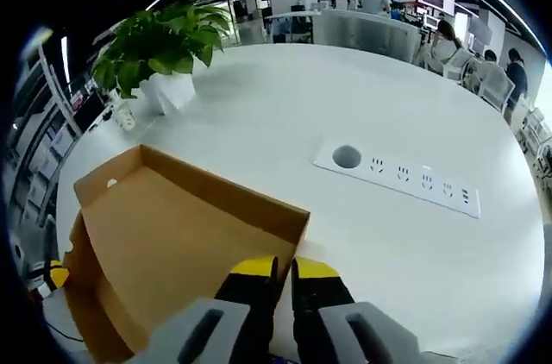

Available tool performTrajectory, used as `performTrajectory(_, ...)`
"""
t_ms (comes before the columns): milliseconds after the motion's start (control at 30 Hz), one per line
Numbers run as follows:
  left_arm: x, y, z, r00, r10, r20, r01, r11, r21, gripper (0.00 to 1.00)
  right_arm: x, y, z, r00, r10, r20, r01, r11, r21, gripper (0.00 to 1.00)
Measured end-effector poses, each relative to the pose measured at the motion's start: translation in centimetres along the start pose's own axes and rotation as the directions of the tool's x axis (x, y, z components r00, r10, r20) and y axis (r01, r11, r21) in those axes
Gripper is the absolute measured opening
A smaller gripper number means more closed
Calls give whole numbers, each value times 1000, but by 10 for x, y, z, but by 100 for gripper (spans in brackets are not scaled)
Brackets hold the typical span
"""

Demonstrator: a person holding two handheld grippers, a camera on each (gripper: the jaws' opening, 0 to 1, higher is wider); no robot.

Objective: Operate the shoe box by opening the lid, removing the specified soft item, and placing it in the target area until the item is outside and the box remains undamaged.

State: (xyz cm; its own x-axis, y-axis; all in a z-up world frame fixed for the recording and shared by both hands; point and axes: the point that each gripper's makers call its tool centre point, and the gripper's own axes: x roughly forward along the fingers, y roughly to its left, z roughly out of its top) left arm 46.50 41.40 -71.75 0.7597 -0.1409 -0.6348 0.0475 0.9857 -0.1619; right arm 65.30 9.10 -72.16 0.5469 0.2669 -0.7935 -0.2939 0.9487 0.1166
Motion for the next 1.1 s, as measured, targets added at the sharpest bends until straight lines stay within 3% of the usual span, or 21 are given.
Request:
performTrajectory(467, -1, 1, 0, 1000, -2, 3, 2, 1000, -6, 1, -21, 3, 19, 995, -7, 95, 8, 1000, -4, 0)
performTrajectory(667, -1, 1, 0, 1000, -1, 4, 1, 1000, -6, 1, -32, 8, 25, 992, -1, 125, 6, 999, -42, 0)
performTrajectory(1100, -2, 1, 0, 1000, 3, 14, -3, 1000, -17, 1, -57, 18, 41, 970, 4, 243, 21, 995, -99, 0)
